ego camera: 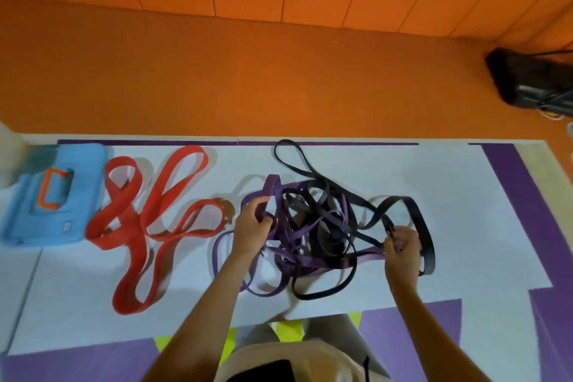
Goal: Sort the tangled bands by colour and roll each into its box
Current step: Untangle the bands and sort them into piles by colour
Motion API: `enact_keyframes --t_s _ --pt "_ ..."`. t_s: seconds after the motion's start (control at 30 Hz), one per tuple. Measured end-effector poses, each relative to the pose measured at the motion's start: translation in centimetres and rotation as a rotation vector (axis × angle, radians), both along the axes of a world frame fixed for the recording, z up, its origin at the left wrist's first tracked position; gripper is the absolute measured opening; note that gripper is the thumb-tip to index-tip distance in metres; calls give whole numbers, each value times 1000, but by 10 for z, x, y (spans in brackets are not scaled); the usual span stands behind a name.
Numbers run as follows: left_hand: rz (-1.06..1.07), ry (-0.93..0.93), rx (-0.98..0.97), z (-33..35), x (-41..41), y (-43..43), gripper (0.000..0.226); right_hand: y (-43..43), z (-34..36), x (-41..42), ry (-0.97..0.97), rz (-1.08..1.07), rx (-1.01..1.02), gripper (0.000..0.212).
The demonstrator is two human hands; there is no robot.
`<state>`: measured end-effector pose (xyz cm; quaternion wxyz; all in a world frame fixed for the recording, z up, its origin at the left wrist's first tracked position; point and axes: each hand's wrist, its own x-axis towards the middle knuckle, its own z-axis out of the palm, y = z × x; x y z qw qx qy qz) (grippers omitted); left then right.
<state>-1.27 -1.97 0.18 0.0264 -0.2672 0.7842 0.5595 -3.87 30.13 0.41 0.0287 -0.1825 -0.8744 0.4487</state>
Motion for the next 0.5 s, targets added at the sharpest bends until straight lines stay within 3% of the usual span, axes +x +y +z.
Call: enact_keyframes --t_s 0.1,0.2,0.3,0.4,0.5 --pt "-52 -15 -148 10 -3 7 46 8 -8 -18 -193 218 99 16" --pt "-49 4 -267 23 -7 19 43 3 -16 -30 -423 433 81 34" --pt "-48 53 -205 33 -16 34 42 -10 -28 -30 -414 433 127 58" --pt "38 80 7 39 -26 47 47 -19 -31 -35 -415 398 175 68" --pt "220 -3 56 37 -34 43 39 -27 -29 -36 -244 481 327 52"
